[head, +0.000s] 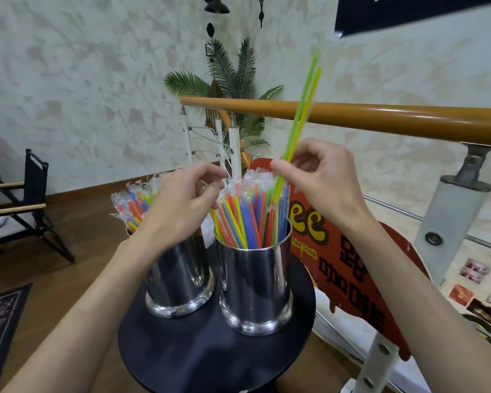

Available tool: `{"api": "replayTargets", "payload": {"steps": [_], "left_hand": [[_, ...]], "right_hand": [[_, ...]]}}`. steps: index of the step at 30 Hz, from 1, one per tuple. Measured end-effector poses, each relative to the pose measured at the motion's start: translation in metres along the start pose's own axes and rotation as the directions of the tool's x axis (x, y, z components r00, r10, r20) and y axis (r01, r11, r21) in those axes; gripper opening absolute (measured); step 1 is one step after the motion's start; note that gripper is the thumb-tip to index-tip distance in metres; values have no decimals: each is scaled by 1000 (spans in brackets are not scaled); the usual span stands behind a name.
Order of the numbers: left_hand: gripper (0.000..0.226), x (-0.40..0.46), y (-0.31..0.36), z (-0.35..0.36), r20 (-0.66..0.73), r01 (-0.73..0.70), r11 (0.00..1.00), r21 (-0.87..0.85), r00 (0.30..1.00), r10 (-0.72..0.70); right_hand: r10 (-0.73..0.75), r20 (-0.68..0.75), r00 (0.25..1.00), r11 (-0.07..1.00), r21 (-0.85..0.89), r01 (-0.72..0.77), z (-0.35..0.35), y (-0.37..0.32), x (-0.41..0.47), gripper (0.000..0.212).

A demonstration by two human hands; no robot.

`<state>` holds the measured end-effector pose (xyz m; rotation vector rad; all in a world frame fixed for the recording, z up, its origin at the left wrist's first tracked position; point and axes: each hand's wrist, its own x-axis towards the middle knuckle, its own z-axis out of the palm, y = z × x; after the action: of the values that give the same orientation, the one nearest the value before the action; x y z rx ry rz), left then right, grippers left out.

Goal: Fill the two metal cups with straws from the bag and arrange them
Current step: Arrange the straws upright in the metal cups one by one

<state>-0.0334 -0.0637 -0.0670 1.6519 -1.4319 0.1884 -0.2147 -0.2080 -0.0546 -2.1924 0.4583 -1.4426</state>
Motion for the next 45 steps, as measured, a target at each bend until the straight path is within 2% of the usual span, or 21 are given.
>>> {"api": "replayTargets", "payload": {"steps": [3, 6, 11, 14, 17, 19, 21, 23, 25, 28, 31, 34, 39, 45], "left_hand": [[15, 1, -2, 2, -1, -3, 1000, 1, 1000, 3], [22, 1, -1, 5, -11, -24, 999, -37, 1000, 24], [57, 0, 4, 16, -95, -47, 993, -108, 995, 37], [57, 1, 2, 21, -176, -69, 997, -47, 983, 59], [40, 1, 0, 20, -162, -58, 997, 48, 985, 65], [26, -1, 0, 21, -106, -74, 991, 107, 991, 85], [16, -4, -1, 22, -37, -115, 969, 220, 991, 126], [18, -5, -2, 22, 42, -176, 924, 340, 984, 172], [31, -6, -4, 23, 137, -230, 882, 411, 972, 190], [49, -6, -8, 28, 246, -288, 831, 476, 951, 188], [53, -7, -10, 32, 277, -308, 805, 507, 943, 186], [52, -7, -15, 35, 300, -348, 789, 507, 929, 216], [52, -7, -16, 35, 338, -364, 801, 476, 916, 216], [52, -8, -14, 34, 316, -381, 786, 488, 916, 247]], "right_hand": [[152, 284, 947, 987, 13, -163, 10, 4, -6, 26], [172, 451, 876, 985, -89, -147, 27, 7, -16, 32], [184, 584, 791, 964, -263, -30, 50, 12, -25, 38], [168, 638, 751, 964, -267, 11, 51, 13, -26, 36], [164, 698, 697, 980, -196, -34, 38, 9, -21, 26], [167, 685, 709, 985, -152, -85, 21, 6, -13, 27], [172, 611, 773, 984, -135, -112, 2, 8, -2, 25], [207, 490, 847, 978, -136, -161, -15, 14, 6, 24], [281, 378, 882, 957, -176, -229, -26, 24, 10, 31], [435, 423, 795, 897, -282, -341, -28, 36, 10, 47], [444, 529, 723, 896, -260, -360, -19, 40, 6, 49], [386, 568, 727, 922, -219, -318, -13, 43, 4, 30], [323, 585, 744, 946, -165, -280, -10, 49, 1, 28], [275, 586, 762, 960, -131, -246, -9, 52, 0, 19]]}}
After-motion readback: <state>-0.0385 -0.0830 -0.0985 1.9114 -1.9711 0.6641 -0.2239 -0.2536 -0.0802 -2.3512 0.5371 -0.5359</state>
